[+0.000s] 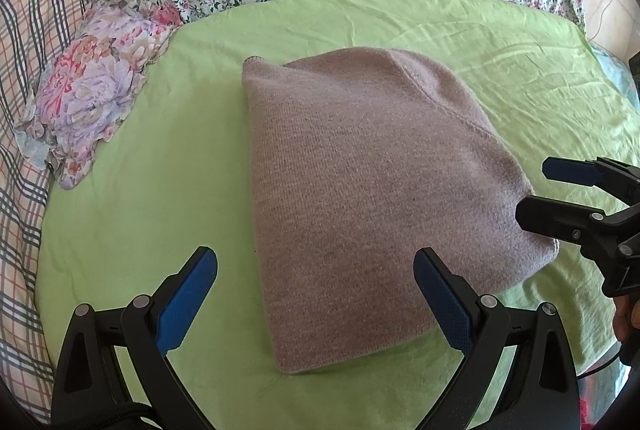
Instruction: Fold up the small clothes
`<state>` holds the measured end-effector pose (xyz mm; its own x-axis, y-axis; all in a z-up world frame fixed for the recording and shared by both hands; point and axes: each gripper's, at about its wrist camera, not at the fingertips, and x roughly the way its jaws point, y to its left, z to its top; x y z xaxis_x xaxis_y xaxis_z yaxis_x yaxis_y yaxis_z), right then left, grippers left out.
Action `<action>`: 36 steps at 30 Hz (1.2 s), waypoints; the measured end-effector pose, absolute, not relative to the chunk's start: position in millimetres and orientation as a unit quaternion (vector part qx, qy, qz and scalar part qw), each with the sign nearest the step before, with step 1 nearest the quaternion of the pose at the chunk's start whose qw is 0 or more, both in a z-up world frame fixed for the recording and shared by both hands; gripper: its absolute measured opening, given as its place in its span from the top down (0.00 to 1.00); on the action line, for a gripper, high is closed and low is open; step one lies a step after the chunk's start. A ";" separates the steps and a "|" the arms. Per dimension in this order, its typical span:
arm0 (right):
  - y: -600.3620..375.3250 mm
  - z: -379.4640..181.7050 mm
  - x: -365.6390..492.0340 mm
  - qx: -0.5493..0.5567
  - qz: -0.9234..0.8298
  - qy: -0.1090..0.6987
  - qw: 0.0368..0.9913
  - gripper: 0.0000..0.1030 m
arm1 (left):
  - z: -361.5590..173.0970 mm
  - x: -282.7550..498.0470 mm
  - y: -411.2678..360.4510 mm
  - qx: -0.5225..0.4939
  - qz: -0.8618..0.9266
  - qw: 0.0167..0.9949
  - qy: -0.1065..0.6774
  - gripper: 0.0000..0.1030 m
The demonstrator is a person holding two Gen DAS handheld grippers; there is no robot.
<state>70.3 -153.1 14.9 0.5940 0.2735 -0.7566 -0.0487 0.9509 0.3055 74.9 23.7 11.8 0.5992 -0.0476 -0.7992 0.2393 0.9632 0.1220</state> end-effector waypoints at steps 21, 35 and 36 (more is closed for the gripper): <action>-152.9 16.7 84.9 0.130 0.089 0.437 0.885 0.09 | 11.2 87.6 20.0 0.096 -0.080 0.885 0.448 0.04; -158.3 20.8 99.4 0.126 0.091 0.437 0.886 0.09 | 13.8 104.0 24.0 0.080 -0.072 0.889 0.446 0.04; -158.9 20.5 100.0 0.126 0.092 0.437 0.886 0.09 | 14.4 104.3 23.7 0.080 -0.071 0.889 0.445 0.04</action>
